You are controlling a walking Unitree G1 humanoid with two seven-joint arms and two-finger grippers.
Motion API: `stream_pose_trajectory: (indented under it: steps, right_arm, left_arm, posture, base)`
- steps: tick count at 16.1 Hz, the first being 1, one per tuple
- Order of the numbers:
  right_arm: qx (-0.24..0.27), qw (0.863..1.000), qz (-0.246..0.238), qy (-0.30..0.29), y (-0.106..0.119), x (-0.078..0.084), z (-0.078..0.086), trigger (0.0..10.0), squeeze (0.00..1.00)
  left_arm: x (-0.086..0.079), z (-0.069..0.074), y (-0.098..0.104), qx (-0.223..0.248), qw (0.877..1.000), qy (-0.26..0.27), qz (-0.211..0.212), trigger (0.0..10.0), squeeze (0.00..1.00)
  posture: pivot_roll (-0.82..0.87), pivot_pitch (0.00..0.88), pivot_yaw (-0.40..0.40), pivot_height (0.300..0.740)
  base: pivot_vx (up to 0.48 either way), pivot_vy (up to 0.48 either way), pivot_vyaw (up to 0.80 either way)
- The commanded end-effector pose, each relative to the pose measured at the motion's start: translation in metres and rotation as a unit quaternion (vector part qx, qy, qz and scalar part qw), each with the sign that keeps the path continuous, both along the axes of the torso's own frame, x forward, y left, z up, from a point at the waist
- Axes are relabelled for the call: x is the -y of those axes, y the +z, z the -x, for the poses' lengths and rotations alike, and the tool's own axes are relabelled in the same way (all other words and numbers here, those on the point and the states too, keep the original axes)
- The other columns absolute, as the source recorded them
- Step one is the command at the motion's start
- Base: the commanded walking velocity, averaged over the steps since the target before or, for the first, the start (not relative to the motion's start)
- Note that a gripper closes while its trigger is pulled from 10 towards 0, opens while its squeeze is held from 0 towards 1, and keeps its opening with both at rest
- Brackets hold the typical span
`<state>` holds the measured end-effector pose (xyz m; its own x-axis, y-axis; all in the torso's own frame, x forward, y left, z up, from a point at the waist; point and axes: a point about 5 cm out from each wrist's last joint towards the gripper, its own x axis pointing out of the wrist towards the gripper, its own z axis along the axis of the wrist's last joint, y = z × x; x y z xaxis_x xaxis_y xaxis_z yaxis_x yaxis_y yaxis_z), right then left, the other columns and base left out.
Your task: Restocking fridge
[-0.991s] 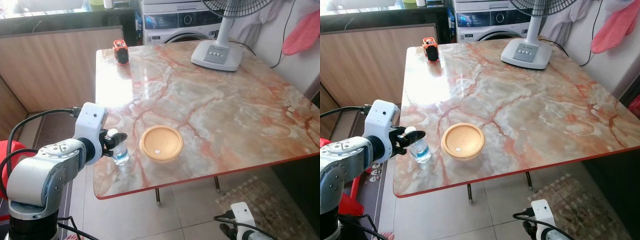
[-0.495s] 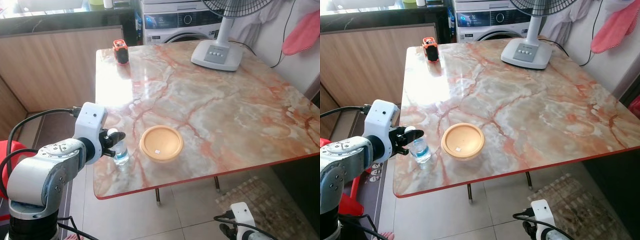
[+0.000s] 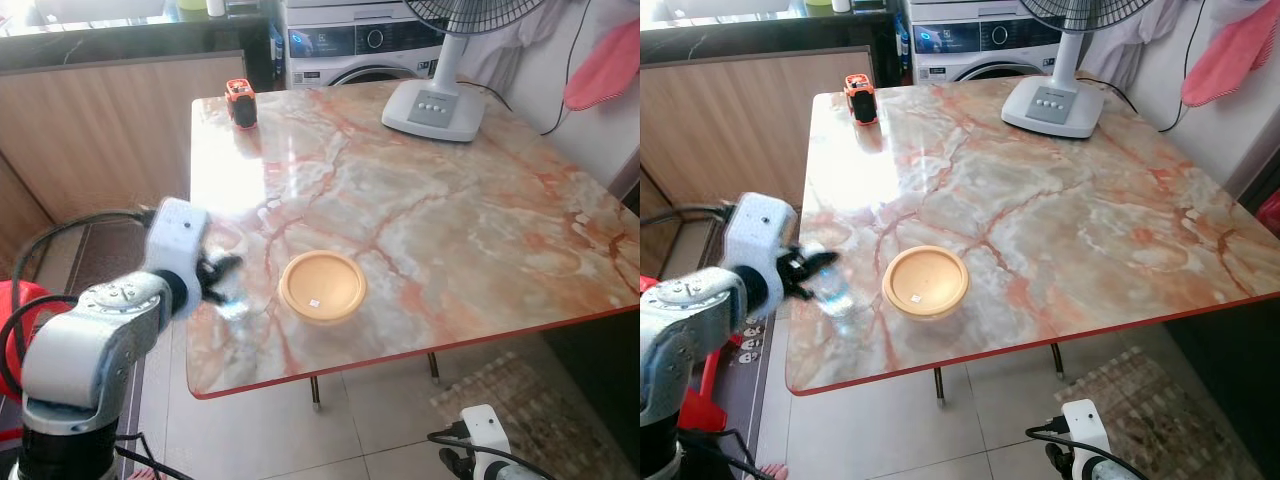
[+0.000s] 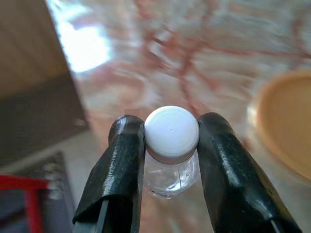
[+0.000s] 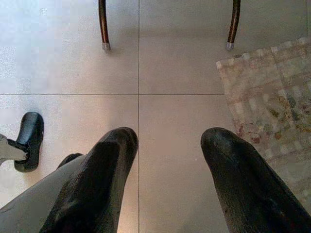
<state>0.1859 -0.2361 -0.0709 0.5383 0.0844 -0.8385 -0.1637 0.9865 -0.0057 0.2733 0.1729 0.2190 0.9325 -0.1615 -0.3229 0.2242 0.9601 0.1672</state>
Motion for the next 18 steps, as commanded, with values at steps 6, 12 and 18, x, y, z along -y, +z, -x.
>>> stream_pose_trajectory:
  steps: [6,12,18]
  right_arm:
    - [-0.006,1.000,0.005,0.000,0.000,0.005,0.002,10.0,0.00]
    - [0.008,0.999,-0.004,-0.041,0.000,0.005,0.003,10.0,0.00]
    - [0.013,0.998,-0.007,-0.066,-0.001,0.005,0.003,10.0,0.00]
  left_arm:
    - [-0.008,-0.009,0.019,0.140,0.987,0.075,-0.040,0.0,0.00]
    - [0.013,-0.003,0.023,0.288,0.955,0.050,-0.047,10.0,0.00]
    - [0.015,0.010,-0.019,0.324,0.939,0.085,-0.075,10.0,0.00]
  posture:
    - [0.09,0.052,-0.033,0.740]
    - [0.09,0.052,-0.033,0.740]
    - [0.08,0.040,-0.028,0.740]
  base:
    - [0.000,0.000,0.00]
    - [0.000,0.000,0.00]
    - [0.000,0.000,0.00]
